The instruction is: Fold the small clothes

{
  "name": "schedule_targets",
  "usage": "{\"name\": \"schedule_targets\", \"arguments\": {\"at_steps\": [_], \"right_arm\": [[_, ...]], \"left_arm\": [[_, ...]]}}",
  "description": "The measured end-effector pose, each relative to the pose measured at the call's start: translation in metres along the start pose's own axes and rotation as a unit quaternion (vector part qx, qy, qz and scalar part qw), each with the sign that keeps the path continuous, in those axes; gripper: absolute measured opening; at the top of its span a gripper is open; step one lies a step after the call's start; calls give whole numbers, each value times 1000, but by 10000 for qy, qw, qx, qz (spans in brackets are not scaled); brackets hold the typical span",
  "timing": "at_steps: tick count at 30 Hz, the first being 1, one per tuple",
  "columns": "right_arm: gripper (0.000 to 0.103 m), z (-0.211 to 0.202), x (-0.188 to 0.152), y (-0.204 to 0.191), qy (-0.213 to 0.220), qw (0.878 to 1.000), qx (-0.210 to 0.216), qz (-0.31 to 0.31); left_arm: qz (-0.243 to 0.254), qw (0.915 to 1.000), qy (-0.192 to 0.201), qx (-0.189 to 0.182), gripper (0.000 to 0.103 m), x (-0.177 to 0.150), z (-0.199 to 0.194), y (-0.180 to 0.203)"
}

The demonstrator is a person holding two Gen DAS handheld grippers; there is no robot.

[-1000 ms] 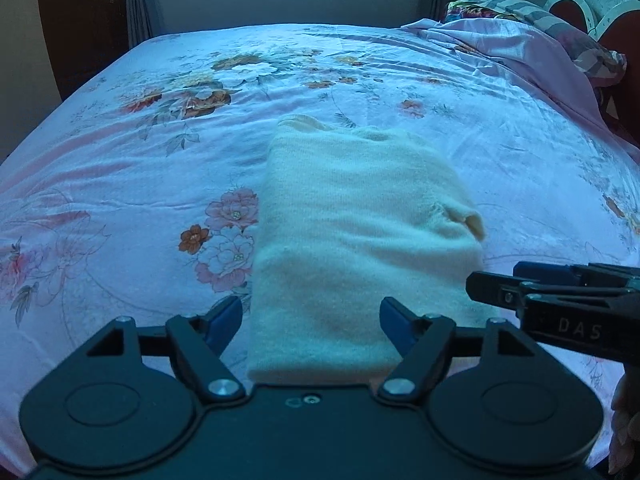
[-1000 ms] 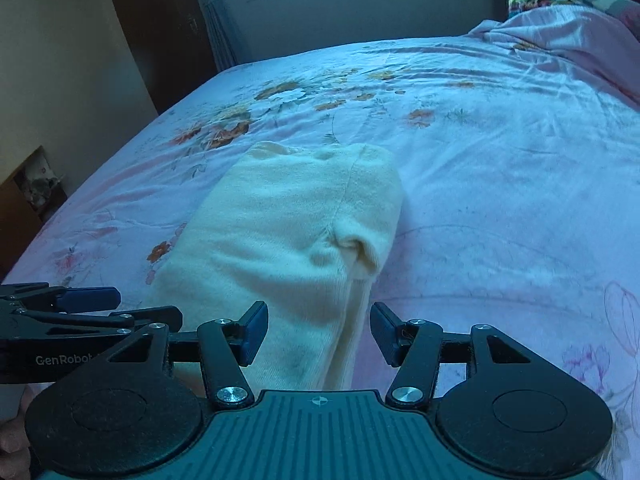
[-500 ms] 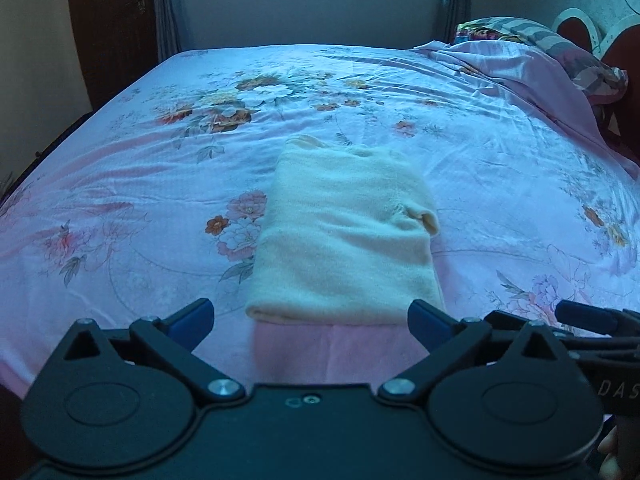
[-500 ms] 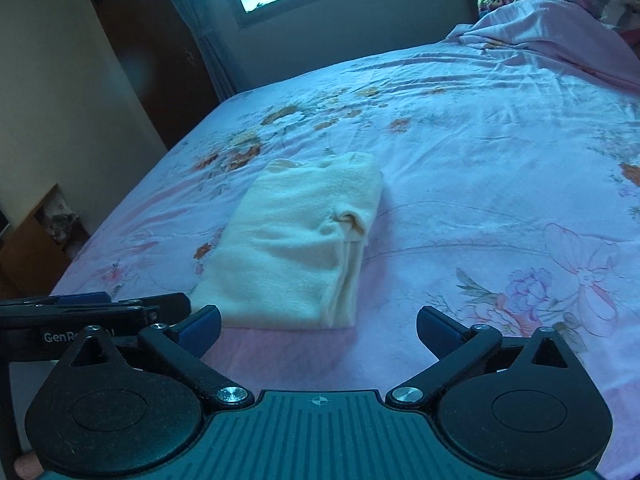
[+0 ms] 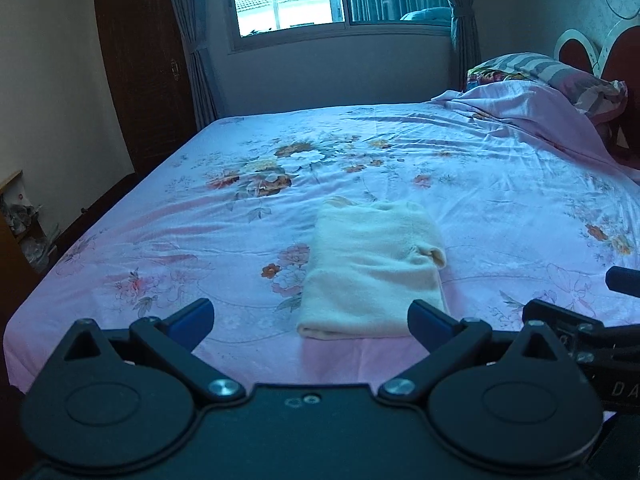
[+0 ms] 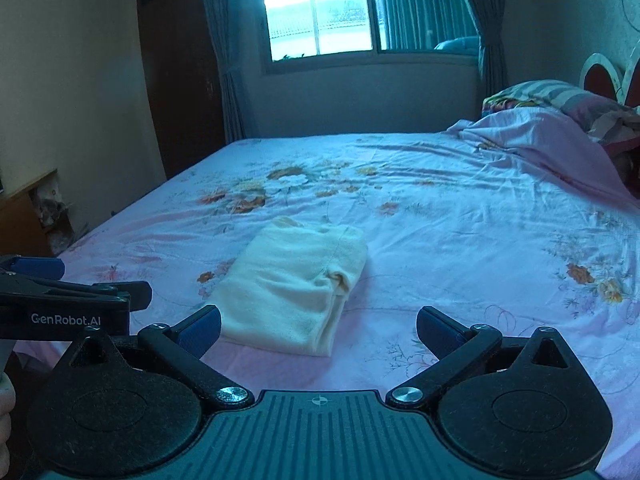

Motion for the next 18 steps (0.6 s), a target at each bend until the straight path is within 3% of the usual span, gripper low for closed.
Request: {"name": "schedule_targets", "arguments": {"at_steps": [2,18], "right_arm": [[103,-6,-1,3,163,9998,-15,69],[103,-20,6,16,250,9997,-66,39]], "left_arm": [[-41,10000,-16,-54,101,-1,-1,3],[-290,9987,-223,-367,101,-8,-4,18]]}}
Point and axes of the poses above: each gripper's, at about its wrist camera, not at the fingertips, and z roughly the way its jaws point, y to its right, x to its top, the point moved 3 cm from there along z, roughly the way its jaws point
